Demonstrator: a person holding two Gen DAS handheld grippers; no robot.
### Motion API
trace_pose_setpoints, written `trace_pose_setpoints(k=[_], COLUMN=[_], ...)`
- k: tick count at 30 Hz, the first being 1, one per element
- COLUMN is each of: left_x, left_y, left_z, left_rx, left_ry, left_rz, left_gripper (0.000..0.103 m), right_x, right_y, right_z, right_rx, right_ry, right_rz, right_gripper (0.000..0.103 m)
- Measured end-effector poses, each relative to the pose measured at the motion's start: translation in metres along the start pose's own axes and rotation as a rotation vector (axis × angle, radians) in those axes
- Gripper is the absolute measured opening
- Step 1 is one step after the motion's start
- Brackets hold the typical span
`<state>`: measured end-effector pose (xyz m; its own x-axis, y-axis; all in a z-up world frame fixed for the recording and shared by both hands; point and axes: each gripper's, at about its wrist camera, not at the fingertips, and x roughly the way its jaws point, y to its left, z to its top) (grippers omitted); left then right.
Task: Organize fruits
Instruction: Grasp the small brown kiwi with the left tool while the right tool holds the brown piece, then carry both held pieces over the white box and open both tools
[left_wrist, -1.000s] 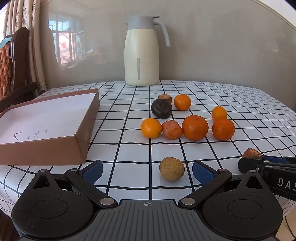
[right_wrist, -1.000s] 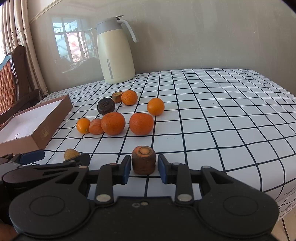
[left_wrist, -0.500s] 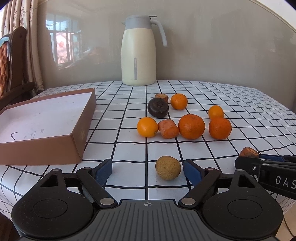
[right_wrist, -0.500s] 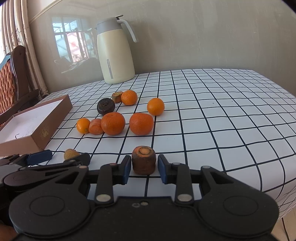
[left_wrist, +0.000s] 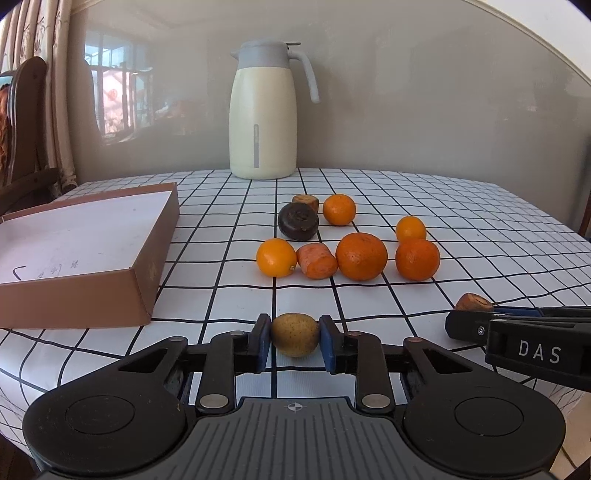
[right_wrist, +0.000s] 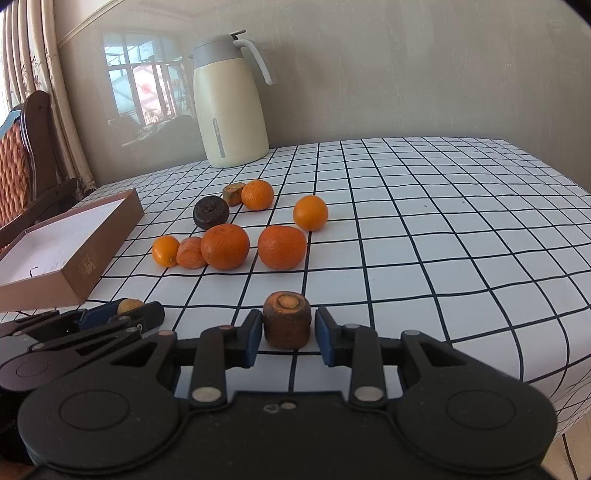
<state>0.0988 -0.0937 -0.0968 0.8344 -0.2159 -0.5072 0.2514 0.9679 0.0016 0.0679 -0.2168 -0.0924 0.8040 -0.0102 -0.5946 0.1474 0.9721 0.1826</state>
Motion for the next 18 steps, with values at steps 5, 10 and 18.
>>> trace_pose_setpoints(k=[5, 10, 18], left_x=[-0.004, -0.006, -0.017], left_y=[0.002, 0.004, 0.017], left_z=[-0.002, -0.003, 0.003], left_rx=[-0.007, -0.012, -0.040], left_ry=[-0.015, -0.025, -0.061], left_rz=[0.006, 0.005, -0.005], left_gripper=[0.028, 0.028, 0.028], right_x=[0.001, -0.001, -0.007], right_y=[0.003, 0.007, 0.013], right_z=[0.000, -0.002, 0.001], right_rx=[-0.018, -0.048, -0.045], right_ry=[-0.003, -0.014, -0.051], right_rz=[-0.011, -0.029, 0.024], right_gripper=[0.021, 0.020, 0.020])
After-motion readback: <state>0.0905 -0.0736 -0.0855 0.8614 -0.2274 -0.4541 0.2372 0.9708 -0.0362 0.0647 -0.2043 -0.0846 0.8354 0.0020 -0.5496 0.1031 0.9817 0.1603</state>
